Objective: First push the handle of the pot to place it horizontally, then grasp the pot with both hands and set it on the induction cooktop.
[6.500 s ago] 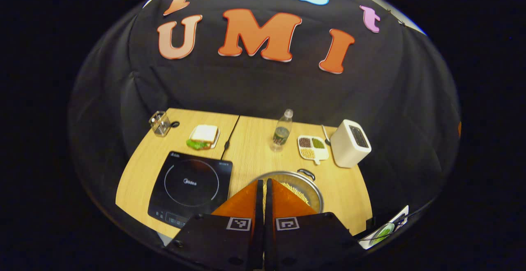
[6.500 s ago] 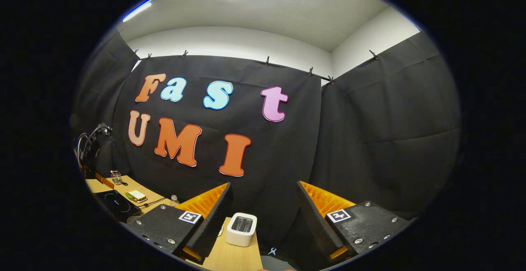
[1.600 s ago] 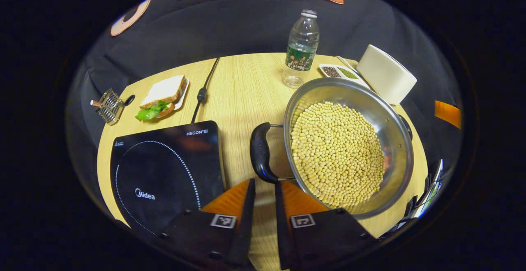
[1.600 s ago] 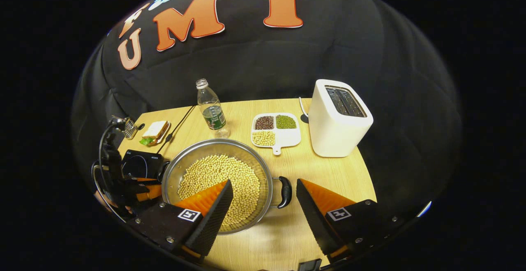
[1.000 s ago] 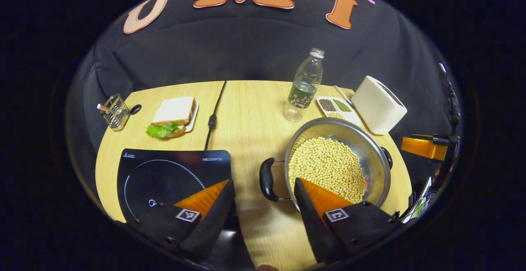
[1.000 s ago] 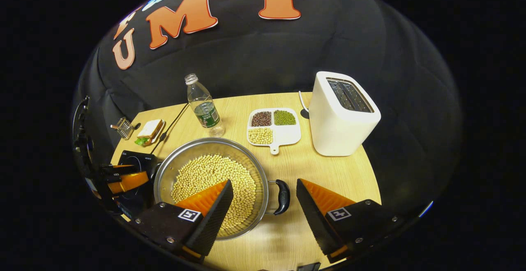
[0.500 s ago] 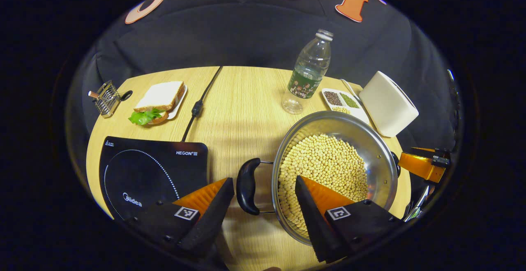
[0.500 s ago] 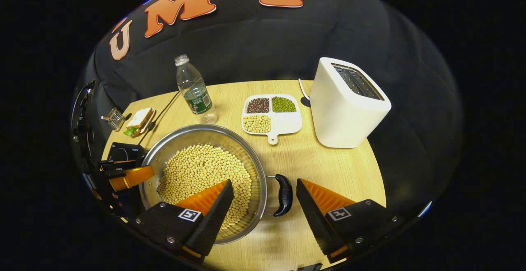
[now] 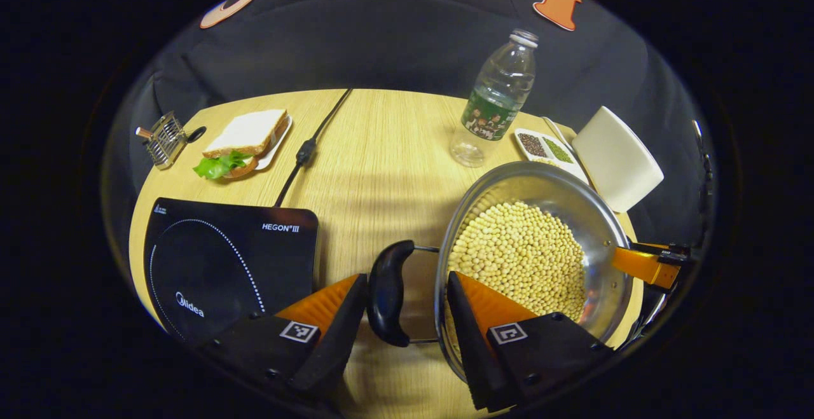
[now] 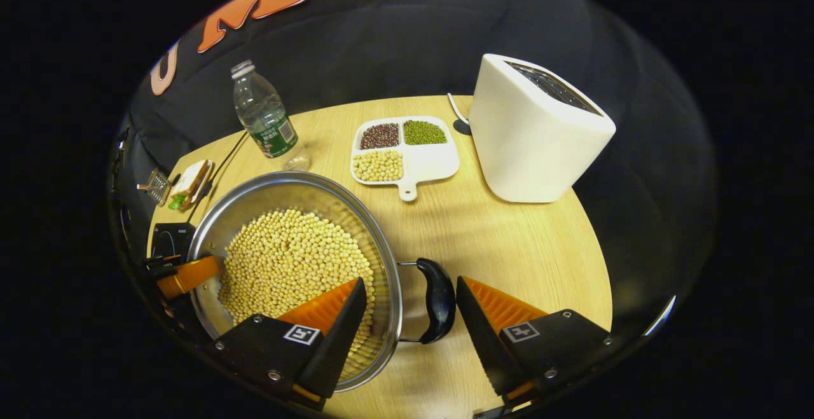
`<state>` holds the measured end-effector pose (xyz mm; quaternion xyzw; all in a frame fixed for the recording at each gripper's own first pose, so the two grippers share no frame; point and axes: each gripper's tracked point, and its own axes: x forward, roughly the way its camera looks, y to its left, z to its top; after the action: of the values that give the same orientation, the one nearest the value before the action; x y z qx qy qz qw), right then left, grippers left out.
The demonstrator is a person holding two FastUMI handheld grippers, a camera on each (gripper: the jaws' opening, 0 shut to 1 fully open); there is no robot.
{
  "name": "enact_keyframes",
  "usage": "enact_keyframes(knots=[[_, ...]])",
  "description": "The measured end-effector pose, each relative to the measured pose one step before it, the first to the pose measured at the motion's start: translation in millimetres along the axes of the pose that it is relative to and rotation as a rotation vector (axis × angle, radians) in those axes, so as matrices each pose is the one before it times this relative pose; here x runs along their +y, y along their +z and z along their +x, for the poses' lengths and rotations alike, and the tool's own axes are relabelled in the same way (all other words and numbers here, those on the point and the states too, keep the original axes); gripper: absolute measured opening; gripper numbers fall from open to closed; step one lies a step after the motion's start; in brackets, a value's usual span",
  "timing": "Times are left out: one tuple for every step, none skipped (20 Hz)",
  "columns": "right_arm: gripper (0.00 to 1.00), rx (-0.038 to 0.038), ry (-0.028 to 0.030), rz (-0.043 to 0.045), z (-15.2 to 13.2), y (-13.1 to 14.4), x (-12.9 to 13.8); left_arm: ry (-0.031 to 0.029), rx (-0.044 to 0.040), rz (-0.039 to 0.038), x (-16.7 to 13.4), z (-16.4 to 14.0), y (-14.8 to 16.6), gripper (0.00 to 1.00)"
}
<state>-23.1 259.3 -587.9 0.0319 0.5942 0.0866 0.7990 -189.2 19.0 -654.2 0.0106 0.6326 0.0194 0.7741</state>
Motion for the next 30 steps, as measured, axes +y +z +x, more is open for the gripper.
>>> enact_keyframes(knots=[[0.88, -0.00033, -0.01757, 0.00143, 3.42, -1.11, -4.01, -0.00116, -0.00978, -0.01458, 1.20, 0.98, 1.65, 0.87], [0.86, -0.00891, -0.01812, 0.00393, 2.94, 1.55, -4.01, -0.00543, -0.00153, -0.00723, -1.26, 2.31, -1.04, 0.84], [0.84, -0.00309, 0.01109, 0.01496, 2.48, -0.89, 1.31, -0.00110, -0.00375, 0.00273, -0.84, 1.75, -0.40, 0.86], [0.80, -0.00016, 0.01052, 0.02055, 1.16, -1.74, 3.28, 0.00665, -0.00515, 0.00973, -0.11, 1.72, 0.18, 0.85], [0.79, 0.00677, 0.01355, 0.01197, 2.80, -3.14, 2.67, 0.01282, -0.01072, 0.01094, 0.46, 0.03, 1.59, 0.84], [0.74, 0.00280, 0.01149, 0.00626, 0.01, -1.58, 0.06, 0.00004, -0.01220, 0.00396, -3.56, 1.84, 1.12, 0.84], [0.72, 0.00244, 0.00517, 0.00019, 0.66, -0.25, 1.54, 0.01600, -0.01455, 0.00514, -0.99, -1.05, 2.75, 0.82], [0.68, -0.00497, 0.00248, -0.00593, -0.88, -1.25, -0.39, 0.01166, -0.00565, 0.00831, 1.79, 3.48, -0.84, 0.75], [0.68, 0.00258, -0.00043, -0.00269, 1.77, -0.33, -0.09, 0.00468, -0.00513, 0.00215, -0.10, -2.25, 0.85, 0.74], [0.66, 0.00553, 0.00018, 0.00523, -1.56, -0.60, 0.48, 0.00071, -0.00492, 0.00065, -1.00, 1.62, 0.82, 0.74], [0.66, 0.00965, 0.00224, 0.00707, 0.62, 0.57, 0.49, 0.00133, -0.00575, 0.00474, 0.12, 0.76, 1.98, 0.74], [0.65, 0.01026, 0.01075, 0.00327, -1.08, -1.13, 0.32, -0.00228, -0.01510, 0.01665, 0.85, 2.30, 2.43, 0.73], [0.65, 0.01972, 0.02836, -0.00270, -1.50, -1.91, 0.87, -0.00352, 0.00069, 0.01363, -0.43, -0.21, 4.10, 0.72], [0.62, 0.02929, 0.04028, 0.01316, -2.62, -4.21, 1.51, -0.00778, -0.00755, 0.00616, -0.56, 0.50, 2.26, 0.70], [0.60, 0.04928, 0.02614, 0.03996, -0.99, -7.67, 1.64, -0.00804, 0.00281, 0.01726, -0.35, -1.85, 3.91, 0.70], [0.55, 0.01861, 0.00617, 0.02250, -1.16, -3.70, 0.00, -0.00090, -0.00511, 0.01474, -2.06, -0.99, 4.75, 0.70], [0.54, -0.01216, -0.00355, -0.01492, -1.56, 1.47, 0.77, 0.00486, -0.00396, 0.01938, -2.89, -3.26, 0.53, 0.67], [0.52, -0.01694, -0.00723, -0.01232, 0.99, 2.14, -0.34, 0.00038, -0.00585, 0.01529, -1.93, -5.56, -0.56, 0.68], [0.47, -0.01984, -0.00476, 0.00502, -2.21, 3.82, 1.46, -0.00408, -0.00608, -0.00144, -1.72, -5.21, 2.25, 0.67], [0.51, -0.01706, -0.00158, 0.00271, 1.71, -2.15, 1.32, -0.00851, -0.01116, -0.00245, -1.65, -7.30, 3.65, 0.67], [0.55, -0.01460, -0.00075, -0.00249, -1.50, 1.86, -0.90, -0.00550, -0.01484, 0.00800, -1.85, -8.78, 7.16, 0.68], [0.51, -0.01247, -0.00269, -0.00371, -2.07, -0.32, -2.13, -0.00408, -0.01316, 0.01387, 0.09, -8.26, 7.59, 0.69], [0.51, -0.01975, -0.00245, 0.00298, 0.03, 2.55, -0.08, -0.00382, -0.01767, 0.01470, -2.20, -7.05, 9.80, 0.68], [0.50, -0.03101, -0.00512, 0.01145, 1.07, 0.22, 0.97, -0.00130, -0.00576, 0.00691, -1.63, -7.30, 5.52, 0.67], [0.51, -0.01587, -0.00520, 0.00667, 3.03, -1.76, 2.38, -0.00015, -0.01221, 0.00160, -1.19, -7.22, 9.13, 0.68], [0.50, -0.01007, -0.00262, 0.00288, 2.74, -5.28, 1.66, 0.00002, -0.00734, -0.00052, 0.13, -7.31, 8.82, 0.66], [0.50, -0.01305, -0.00070, 0.00602, 2.11, -0.91, 1.39, -0.00115, -0.00668, -0.00567, 0.20, -6.97, 7.20, 0.68], [0.50, -0.01328, 0.00120, 0.00636, 1.20, 0.89, 0.14, -0.00094, -0.00805, -0.00060, 2.28, -7.86, 6.33, 0.68], [0.50, -0.01423, 0.00290, 0.00220, 1.97, 0.19, 1.83, 0.00148, -0.01474, 0.00352, 3.78, -6.39, 7.63, 0.68], [0.46, -0.01455, 0.00200, -0.00390, -1.59, -1.47, -1.39, 0.00331, -0.01523, 0.00353, 3.53, -7.10, 6.09, 0.68]])
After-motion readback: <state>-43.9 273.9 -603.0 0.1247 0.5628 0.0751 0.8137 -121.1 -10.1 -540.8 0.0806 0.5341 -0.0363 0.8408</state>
